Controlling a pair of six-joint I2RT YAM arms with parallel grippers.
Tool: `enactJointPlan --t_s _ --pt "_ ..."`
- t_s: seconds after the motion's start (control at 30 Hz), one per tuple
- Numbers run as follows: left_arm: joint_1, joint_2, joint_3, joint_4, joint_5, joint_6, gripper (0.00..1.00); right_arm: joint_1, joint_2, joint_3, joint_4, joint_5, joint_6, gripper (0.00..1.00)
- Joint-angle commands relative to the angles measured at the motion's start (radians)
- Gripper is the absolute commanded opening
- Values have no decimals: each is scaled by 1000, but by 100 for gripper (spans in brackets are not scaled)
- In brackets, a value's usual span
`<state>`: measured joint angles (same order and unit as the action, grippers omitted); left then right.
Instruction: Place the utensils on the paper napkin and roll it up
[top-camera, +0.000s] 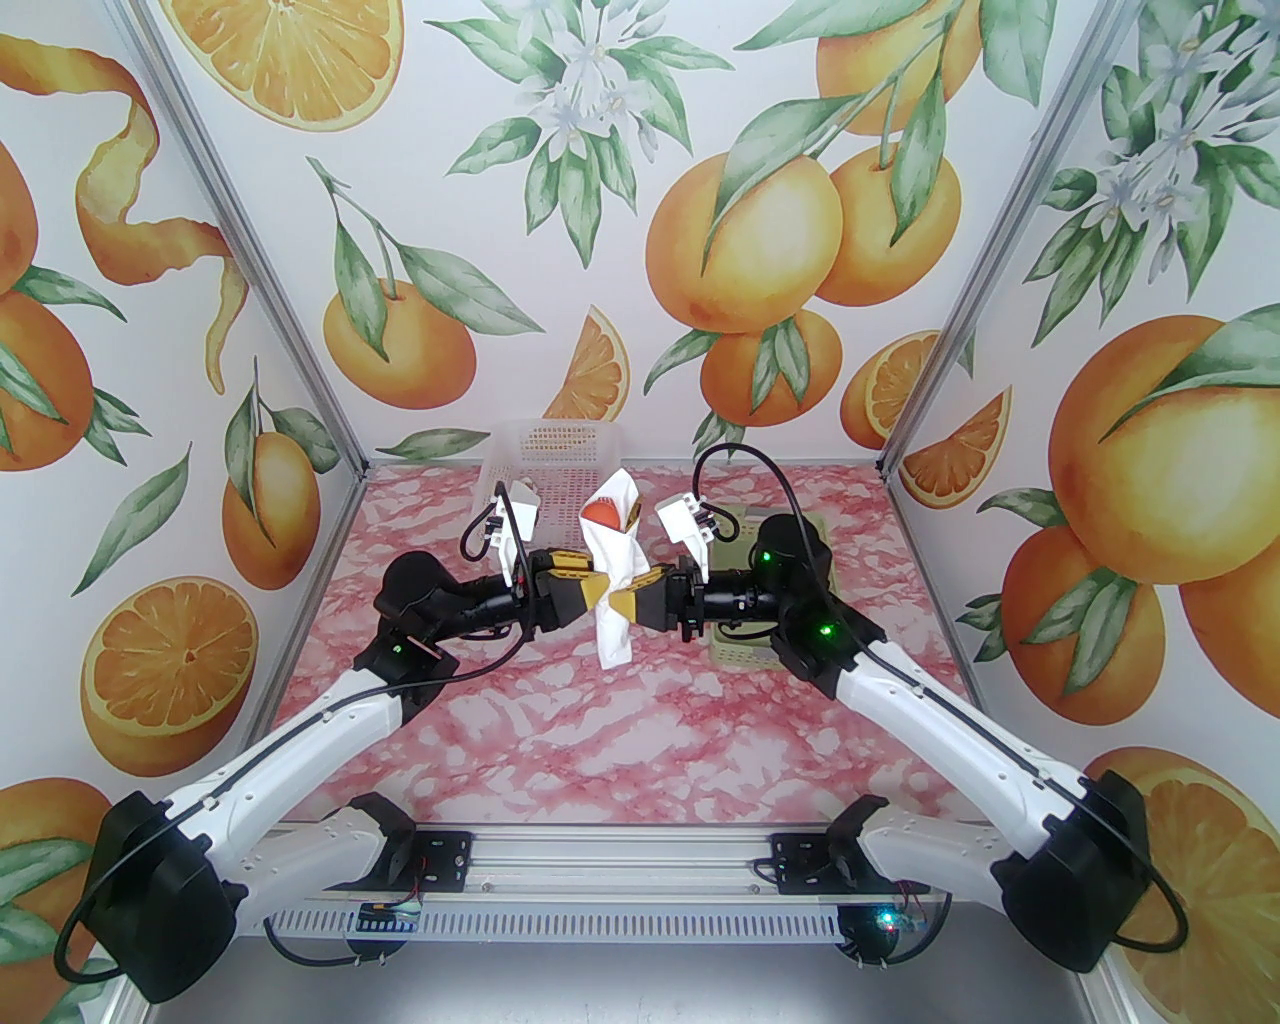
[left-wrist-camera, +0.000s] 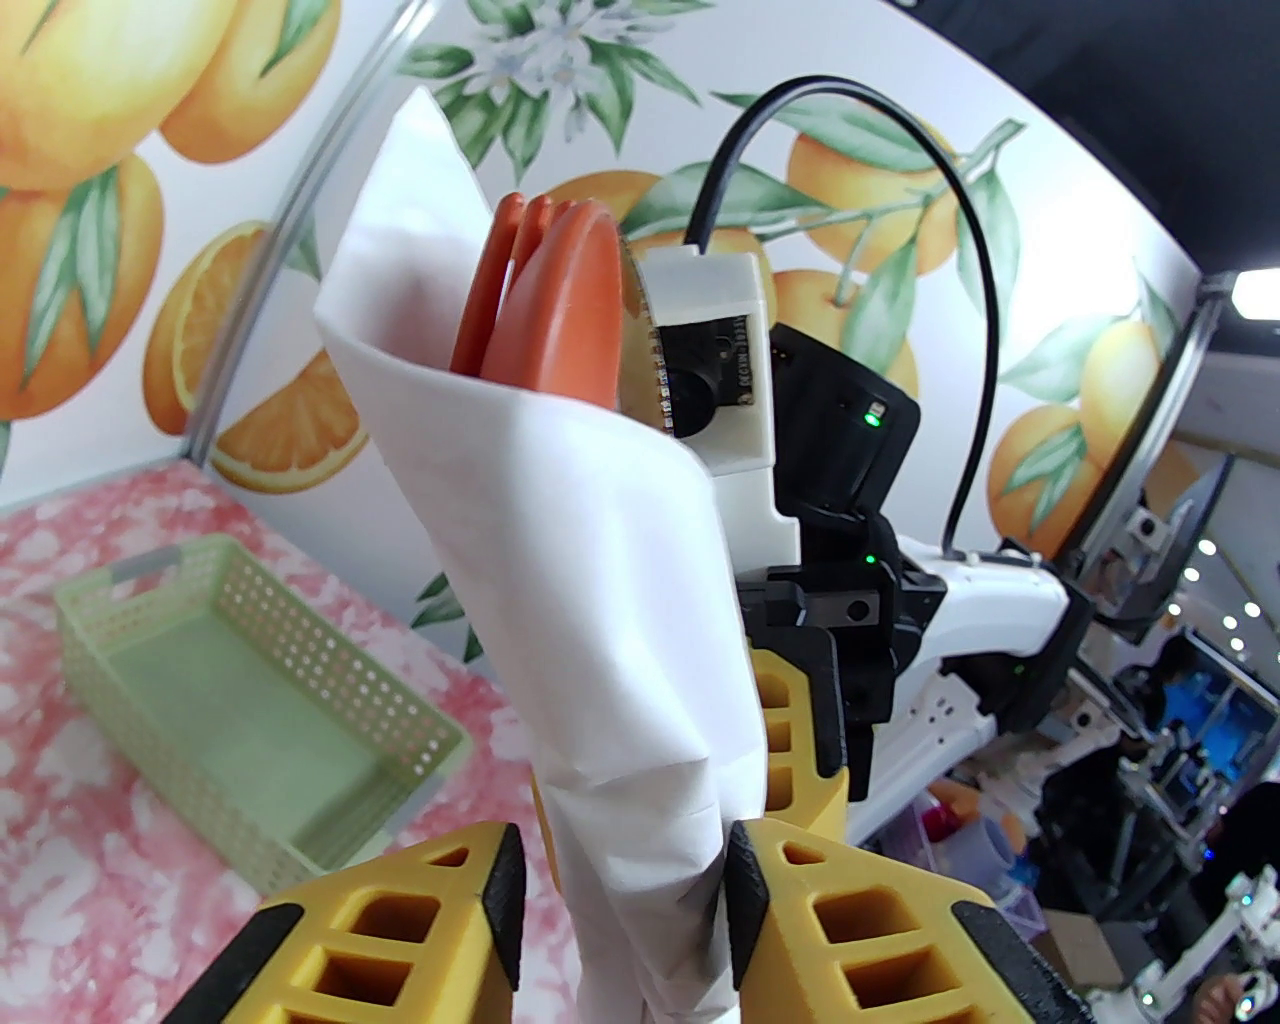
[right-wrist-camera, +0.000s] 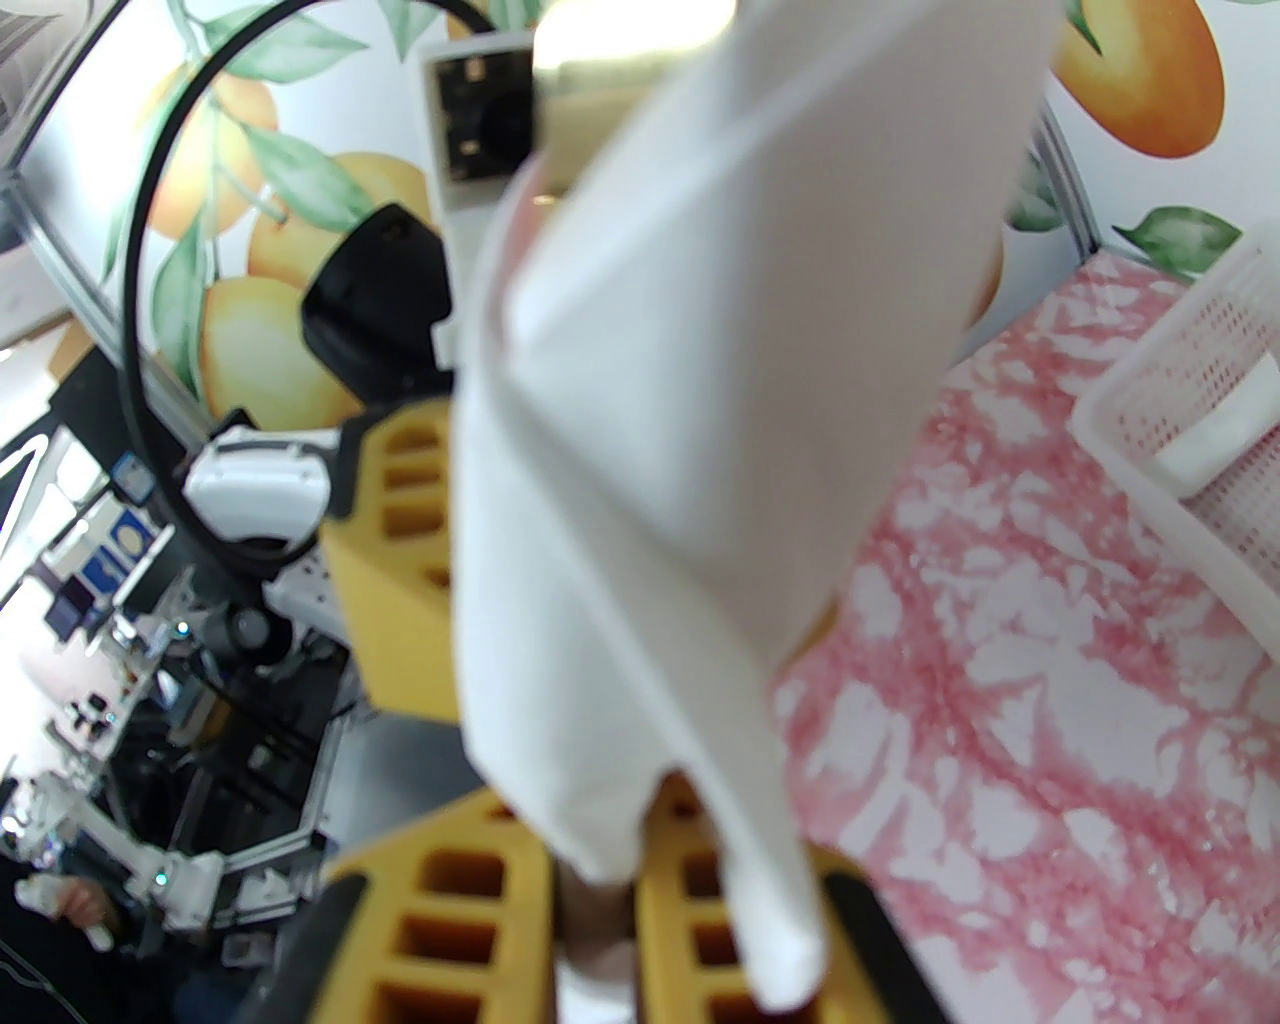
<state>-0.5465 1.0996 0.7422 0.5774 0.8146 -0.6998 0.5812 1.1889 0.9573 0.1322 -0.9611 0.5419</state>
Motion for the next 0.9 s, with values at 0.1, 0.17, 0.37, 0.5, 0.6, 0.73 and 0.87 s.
enactJointPlan --t_s 0.1,0.17,0.37,0.5,0.6,0.73,0.87 --pt "-8 -6 22 21 26 4 48 -4 -16 -8 12 -5 -12 10" --pt "-14 0 24 24 30 4 49 -2 -14 -6 14 -7 -12 10" --pt "-25 24 39 32 35 3 42 3 -2 -4 20 -28 -12 10" --pt "-25 37 40 40 33 -2 36 5 -4 -6 30 -49 -9 11" --pt "-28 42 40 58 37 -9 30 6 -5 -9 32 -65 -11 14" --pt "-29 49 42 86 46 -23 20 4 0 -9 26 -88 -17 20" --pt "-30 43 41 71 33 -13 13 -15 -24 0 -42 -80 -61 29"
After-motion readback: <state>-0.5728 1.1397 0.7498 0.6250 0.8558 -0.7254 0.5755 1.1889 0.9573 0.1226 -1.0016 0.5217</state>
